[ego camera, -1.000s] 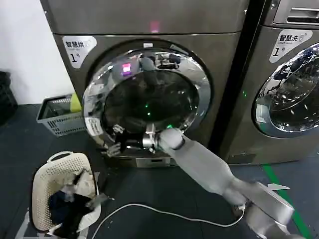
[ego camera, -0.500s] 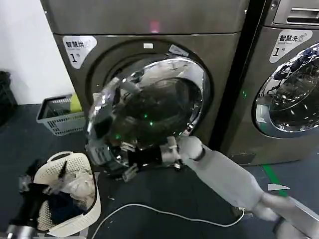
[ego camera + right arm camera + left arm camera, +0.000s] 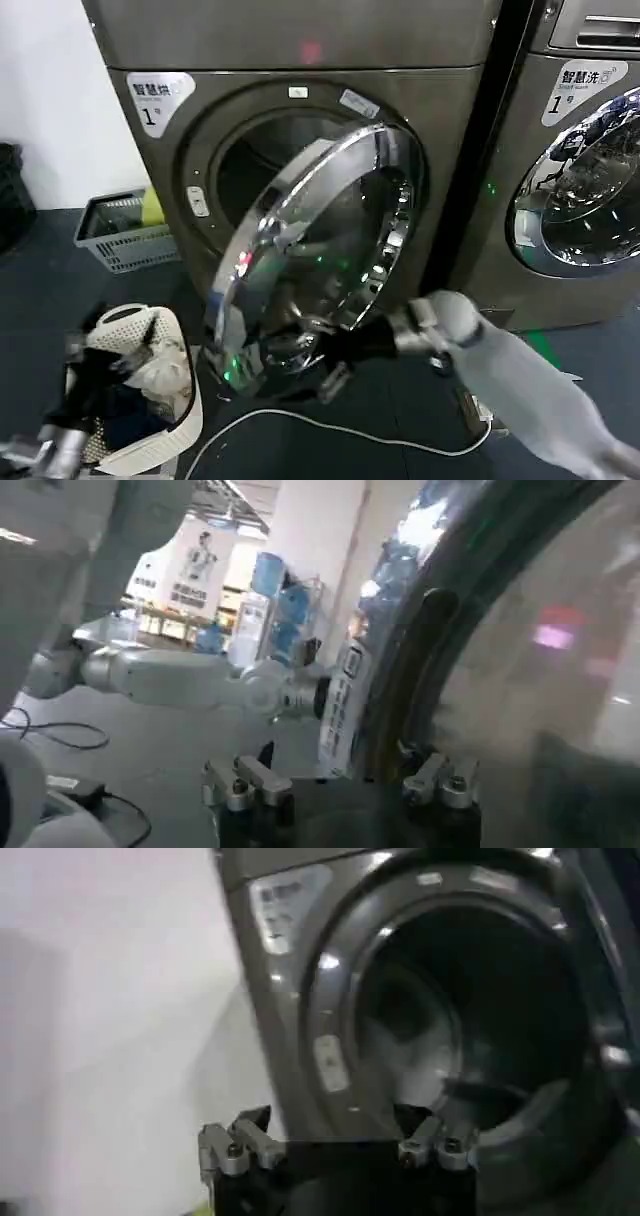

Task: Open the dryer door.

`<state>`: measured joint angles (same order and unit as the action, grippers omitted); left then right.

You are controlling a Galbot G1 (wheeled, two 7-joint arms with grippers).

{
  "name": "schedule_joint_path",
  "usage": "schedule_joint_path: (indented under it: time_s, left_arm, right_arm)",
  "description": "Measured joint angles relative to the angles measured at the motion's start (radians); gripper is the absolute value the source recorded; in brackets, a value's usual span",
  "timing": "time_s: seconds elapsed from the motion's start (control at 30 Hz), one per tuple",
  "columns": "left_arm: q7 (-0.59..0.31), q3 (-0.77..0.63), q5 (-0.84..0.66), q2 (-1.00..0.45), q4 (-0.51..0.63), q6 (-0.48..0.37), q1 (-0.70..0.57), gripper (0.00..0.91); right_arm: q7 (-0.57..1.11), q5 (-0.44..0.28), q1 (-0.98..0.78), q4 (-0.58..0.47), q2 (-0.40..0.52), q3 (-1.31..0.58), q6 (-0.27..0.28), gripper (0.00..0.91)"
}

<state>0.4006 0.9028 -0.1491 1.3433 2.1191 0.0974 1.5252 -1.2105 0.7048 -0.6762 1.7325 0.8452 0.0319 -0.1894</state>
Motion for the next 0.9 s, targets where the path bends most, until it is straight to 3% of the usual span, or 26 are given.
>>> schedule_joint_path:
  time_s: [0.17, 0.33, 0.57, 0.7, 0.83, 0.9]
  left_arm:
    - [0.007, -0.103, 0.019, -0.045, -0.042, 0.0, -0.058, 0.907]
    - [0.005, -0.208, 0.018, -0.084, -0.107, -0.005, -0.146, 0.907]
    - [0.015, -0.402, 0.014, -0.142, -0.172, 0.003, -0.272, 0.907]
    - [0.02, -0.525, 0.015, -0.156, -0.177, 0.004, -0.32, 0.907]
    - [0.022, -0.622, 0.013, -0.159, -0.188, 0.004, -0.359, 0.907]
    - [0.022, -0.668, 0.008, -0.161, -0.199, 0.004, -0.384, 0.907]
  right_arm:
    - [-0.006, -0.017, -0.242, 0.082, -0.057, -0.257, -0.038, 0.907]
    - [-0.018, -0.04, -0.542, 0.183, -0.023, -0.562, -0.079, 0.907]
    - [0.149, -0.118, -0.941, 0.326, 0.186, -0.955, -0.221, 0.907]
    - [0.41, -0.275, -1.081, 0.395, 0.362, -1.14, -0.319, 0.907]
    - [0.744, -0.494, -1.144, 0.447, 0.528, -1.308, -0.236, 0.907]
    - [0.896, -0.537, -1.147, 0.455, 0.589, -1.376, -0.19, 0.907]
